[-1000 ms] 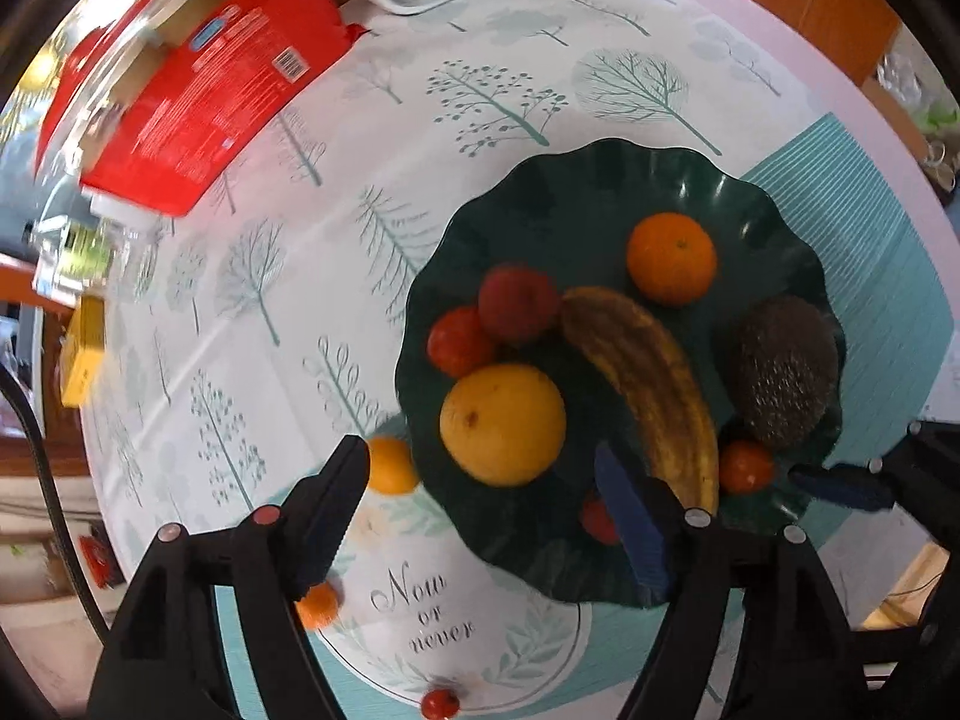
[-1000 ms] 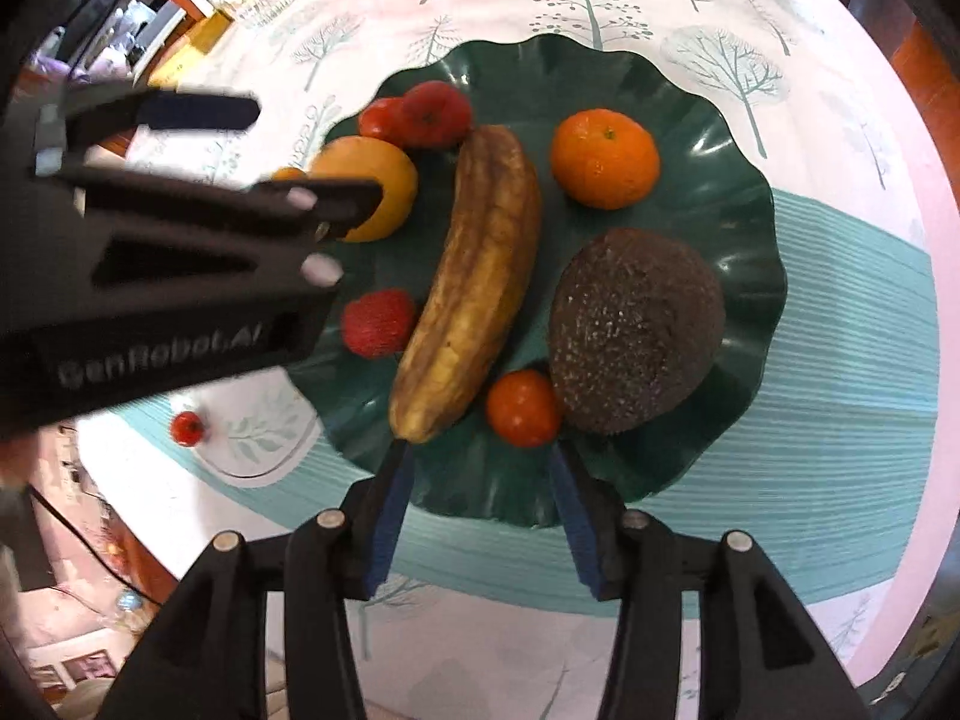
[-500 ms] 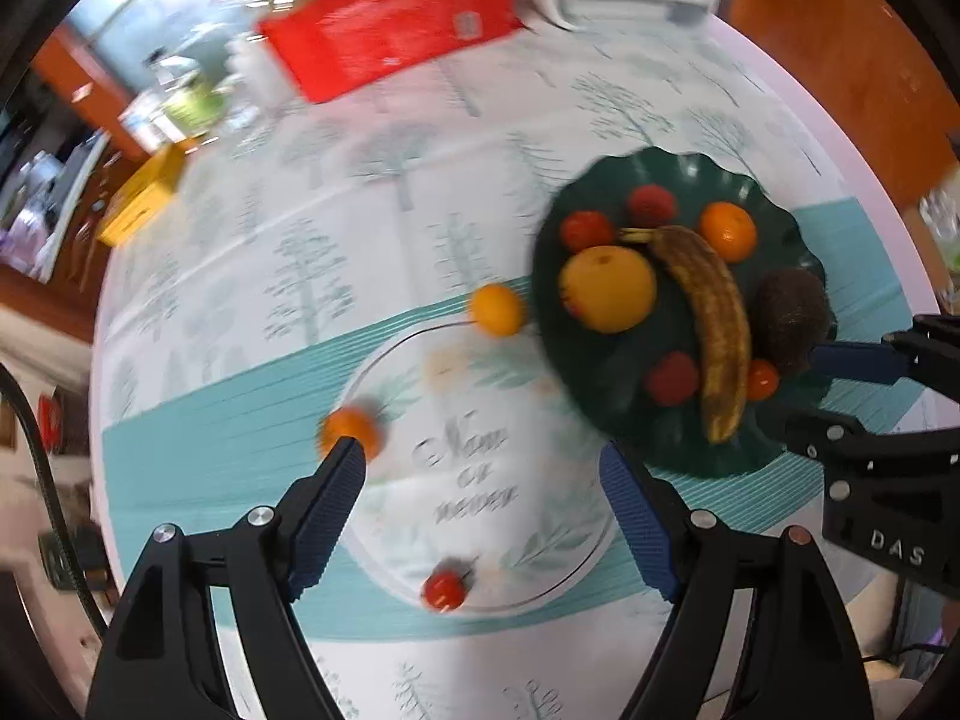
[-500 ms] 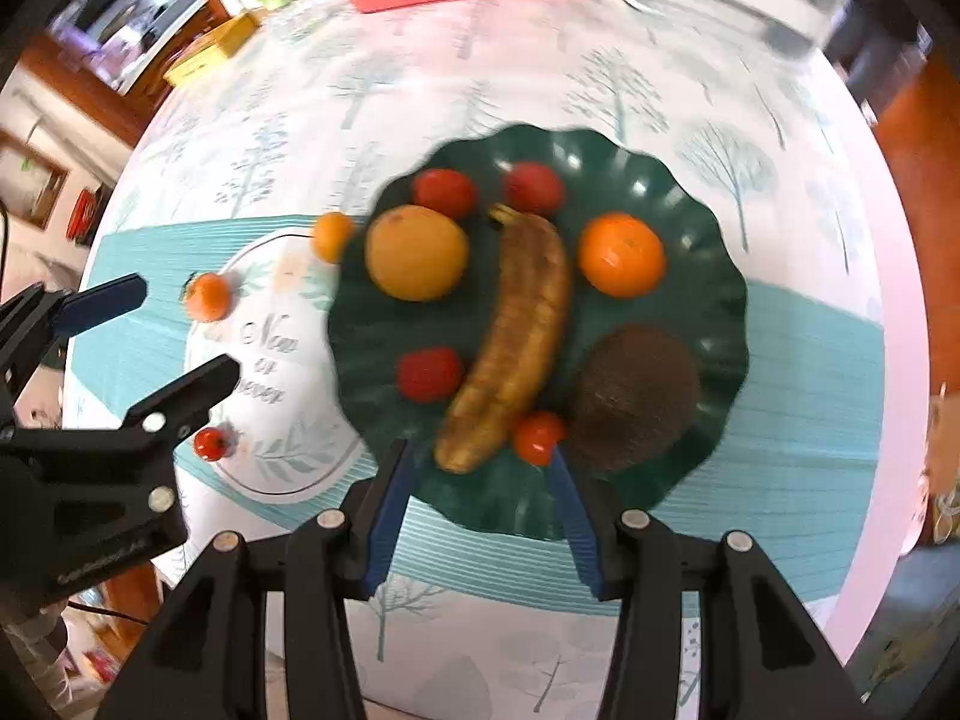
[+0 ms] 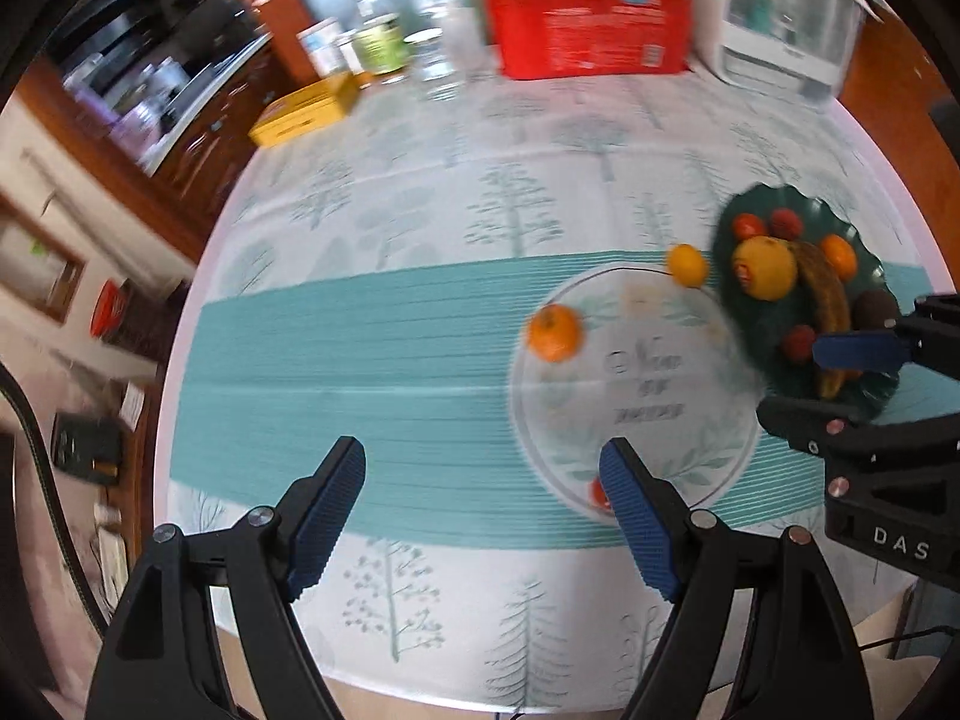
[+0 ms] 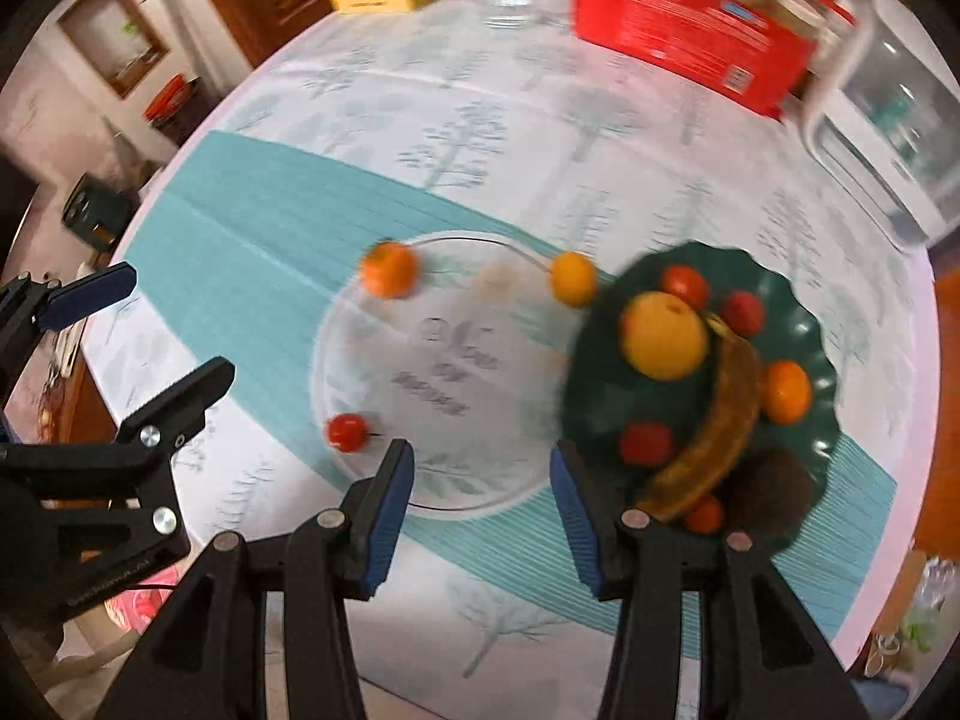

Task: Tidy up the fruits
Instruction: 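Withdraw both tools from the plate toward the mandarin and cherry tomato on the placemat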

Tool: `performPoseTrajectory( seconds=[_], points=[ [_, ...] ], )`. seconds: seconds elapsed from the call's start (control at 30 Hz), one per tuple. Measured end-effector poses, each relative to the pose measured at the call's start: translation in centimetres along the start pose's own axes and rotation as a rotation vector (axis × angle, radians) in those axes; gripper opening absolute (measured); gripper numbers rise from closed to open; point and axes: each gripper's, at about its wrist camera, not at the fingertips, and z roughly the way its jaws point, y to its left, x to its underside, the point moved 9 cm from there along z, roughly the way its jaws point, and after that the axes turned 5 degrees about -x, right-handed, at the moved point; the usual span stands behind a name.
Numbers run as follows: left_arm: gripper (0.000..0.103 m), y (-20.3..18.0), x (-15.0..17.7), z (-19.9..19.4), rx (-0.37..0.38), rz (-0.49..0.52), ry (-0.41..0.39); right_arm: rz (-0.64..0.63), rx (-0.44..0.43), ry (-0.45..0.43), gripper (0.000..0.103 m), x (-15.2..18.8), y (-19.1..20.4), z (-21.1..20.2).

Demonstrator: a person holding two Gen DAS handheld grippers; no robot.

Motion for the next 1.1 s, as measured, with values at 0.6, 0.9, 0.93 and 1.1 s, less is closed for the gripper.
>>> performPoseTrajectory(
  seconds=[0.6,0.9,0.93,1.1],
  points=[
    [0.080,6.3,1.0,1.2,0.032,-0.005,-0.036,0.107,-0.010,-0.075,0.048,-0.7,3.7,-1.0],
    [0.079,8.0,-1.2,4.4,0.084,0.093,-0.021,0.274,-0.005,-0.048,0.048,1.3,3.2,1.1],
    [0.079,7.7,-1.7,4.9,0.096,0.119,-0.024,0.293,-0.008,-0.046,0.048,1.4,3.2,1.4],
    [0.079,5.4,-3.0,6.7,0.156,0.231,-0.019,0.356,-0.016,-0.048,0.048,2.1,4.0,3.0]
  ],
)
